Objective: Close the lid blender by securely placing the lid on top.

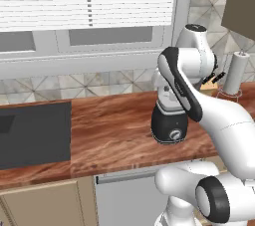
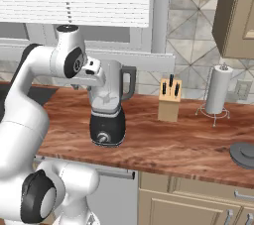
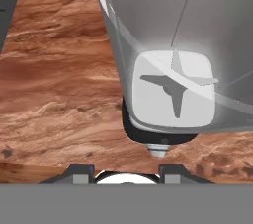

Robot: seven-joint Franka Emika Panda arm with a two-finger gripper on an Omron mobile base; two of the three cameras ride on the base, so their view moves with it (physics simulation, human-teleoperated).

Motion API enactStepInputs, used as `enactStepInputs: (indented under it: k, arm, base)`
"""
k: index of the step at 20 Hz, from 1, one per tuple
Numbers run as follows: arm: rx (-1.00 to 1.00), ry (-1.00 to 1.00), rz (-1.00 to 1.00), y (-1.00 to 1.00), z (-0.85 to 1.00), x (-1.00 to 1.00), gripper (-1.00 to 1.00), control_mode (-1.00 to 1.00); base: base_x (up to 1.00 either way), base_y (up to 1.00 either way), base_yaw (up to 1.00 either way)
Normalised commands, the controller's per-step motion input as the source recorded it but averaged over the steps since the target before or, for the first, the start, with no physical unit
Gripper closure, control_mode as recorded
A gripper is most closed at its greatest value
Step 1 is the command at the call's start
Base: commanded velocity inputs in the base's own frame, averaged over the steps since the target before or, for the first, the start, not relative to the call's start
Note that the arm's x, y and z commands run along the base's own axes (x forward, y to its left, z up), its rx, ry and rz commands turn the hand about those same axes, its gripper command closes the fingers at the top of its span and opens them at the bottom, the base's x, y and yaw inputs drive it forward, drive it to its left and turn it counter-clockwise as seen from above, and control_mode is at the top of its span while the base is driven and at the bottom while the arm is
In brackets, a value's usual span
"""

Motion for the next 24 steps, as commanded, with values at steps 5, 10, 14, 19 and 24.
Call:
enactStepInputs:
  k: [5, 10, 14, 19, 24]
  arm:
    - [0.0, 0.0, 0.0, 0.0, 0.0, 0.0, -1.0, 1.0]
    - [0.0, 0.0, 0.0, 0.0, 0.0, 0.0, -1.0, 1.0]
    - [0.0, 0.0, 0.0, 0.0, 0.0, 0.0, -1.0, 1.0]
    - [0.0, 0.0, 0.0, 0.0, 0.0, 0.0, -1.0, 1.0]
    - [0.0, 0.0, 0.0, 0.0, 0.0, 0.0, -1.0, 1.0]
  base:
    - [-0.05, -0.13, 0.0]
    - [-0.32, -0.92, -0.03]
    - [-0.03, -0.55, -0.01]
    - [0.2, -0.38, -0.02]
    - [0.34, -0.46, -0.03]
